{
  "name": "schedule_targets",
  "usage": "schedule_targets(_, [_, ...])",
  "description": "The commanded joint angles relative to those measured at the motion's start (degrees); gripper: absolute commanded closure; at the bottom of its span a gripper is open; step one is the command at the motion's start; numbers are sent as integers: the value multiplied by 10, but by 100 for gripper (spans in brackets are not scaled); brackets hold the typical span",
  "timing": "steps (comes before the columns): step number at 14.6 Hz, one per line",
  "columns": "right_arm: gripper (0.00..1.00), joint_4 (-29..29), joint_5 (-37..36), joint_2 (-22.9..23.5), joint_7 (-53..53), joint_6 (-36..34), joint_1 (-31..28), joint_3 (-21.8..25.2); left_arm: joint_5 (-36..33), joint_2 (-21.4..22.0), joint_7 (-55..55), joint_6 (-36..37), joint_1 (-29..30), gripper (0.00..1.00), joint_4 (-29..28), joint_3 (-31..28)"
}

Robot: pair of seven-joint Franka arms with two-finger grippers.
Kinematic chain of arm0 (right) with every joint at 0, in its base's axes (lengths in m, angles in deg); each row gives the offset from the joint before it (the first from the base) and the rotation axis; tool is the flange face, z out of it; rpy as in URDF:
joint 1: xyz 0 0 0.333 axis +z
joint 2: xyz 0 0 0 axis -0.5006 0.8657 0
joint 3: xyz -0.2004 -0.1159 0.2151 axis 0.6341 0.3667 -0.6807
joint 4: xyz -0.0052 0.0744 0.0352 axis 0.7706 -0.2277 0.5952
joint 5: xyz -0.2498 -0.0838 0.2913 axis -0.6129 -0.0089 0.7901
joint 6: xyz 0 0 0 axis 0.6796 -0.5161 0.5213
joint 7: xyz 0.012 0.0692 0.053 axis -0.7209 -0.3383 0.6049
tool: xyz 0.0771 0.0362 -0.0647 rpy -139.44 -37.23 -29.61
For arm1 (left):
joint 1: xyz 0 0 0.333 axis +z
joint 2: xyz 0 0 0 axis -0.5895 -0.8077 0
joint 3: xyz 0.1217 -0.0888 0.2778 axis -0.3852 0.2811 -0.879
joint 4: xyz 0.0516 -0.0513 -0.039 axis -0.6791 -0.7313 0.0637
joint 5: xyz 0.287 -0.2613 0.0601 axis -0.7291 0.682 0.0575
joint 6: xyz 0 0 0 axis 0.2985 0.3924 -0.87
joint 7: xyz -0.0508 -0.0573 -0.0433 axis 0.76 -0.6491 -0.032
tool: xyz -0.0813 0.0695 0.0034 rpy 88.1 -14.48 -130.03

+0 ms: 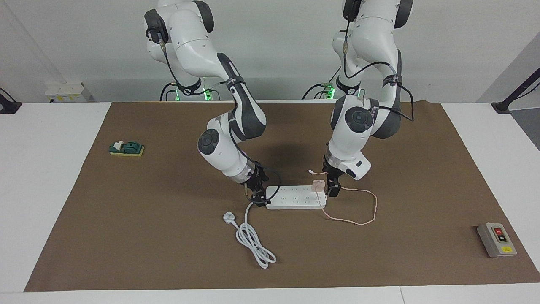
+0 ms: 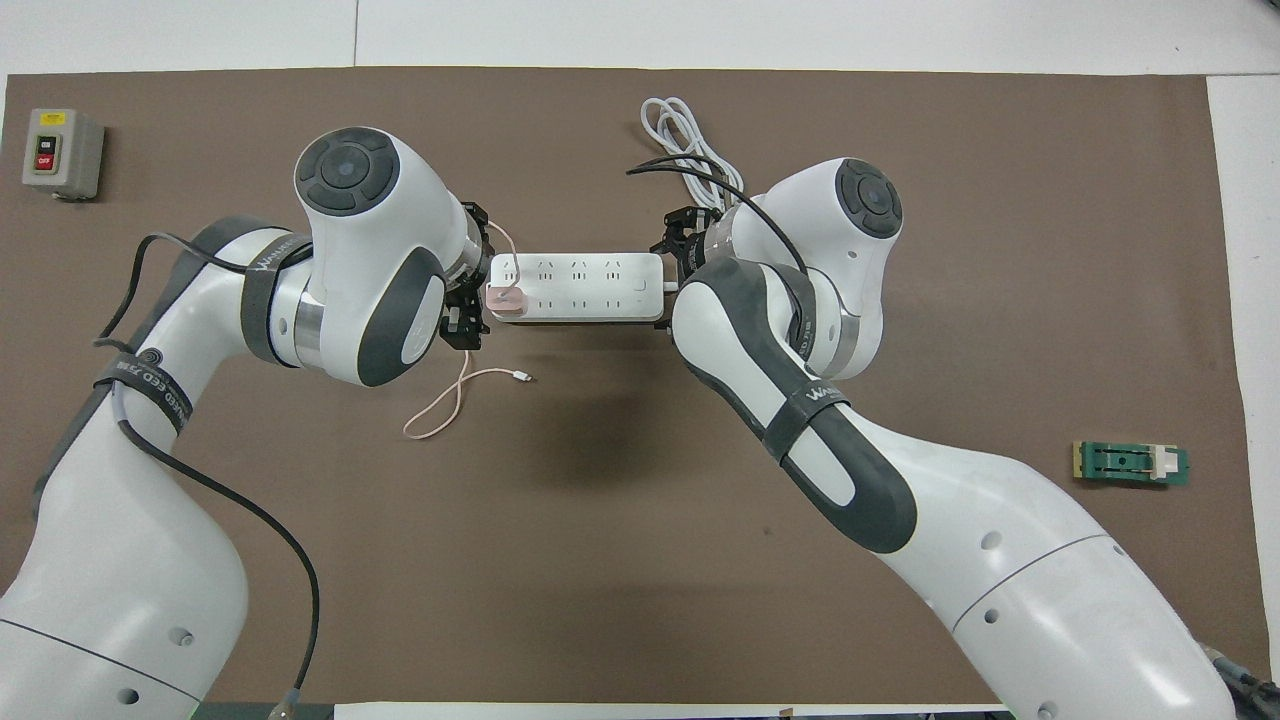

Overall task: Unplug charger and place it aside
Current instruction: 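Grasp the pink charger with the left gripper while the right gripper holds the strip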

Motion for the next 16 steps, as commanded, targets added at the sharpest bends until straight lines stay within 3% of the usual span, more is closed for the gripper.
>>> schedule_targets(1, [0,19,14,26,18,13,15,-1,3,-7,14,-32,-17,0,-11,-7])
schedule_targets(8, [0,19,22,26,33,17,16,-3,3,-19,17,-39,-27,1,-14,-7])
schedule_targets(11, [0,19,20,26,42,29,26,-2,-1,-19,17,-32,-28,18,-14,-8])
schedule_targets(16, [0,19,19,28,81,29,12,-2,-16,-16,50,-12,-34,19,-18,-11])
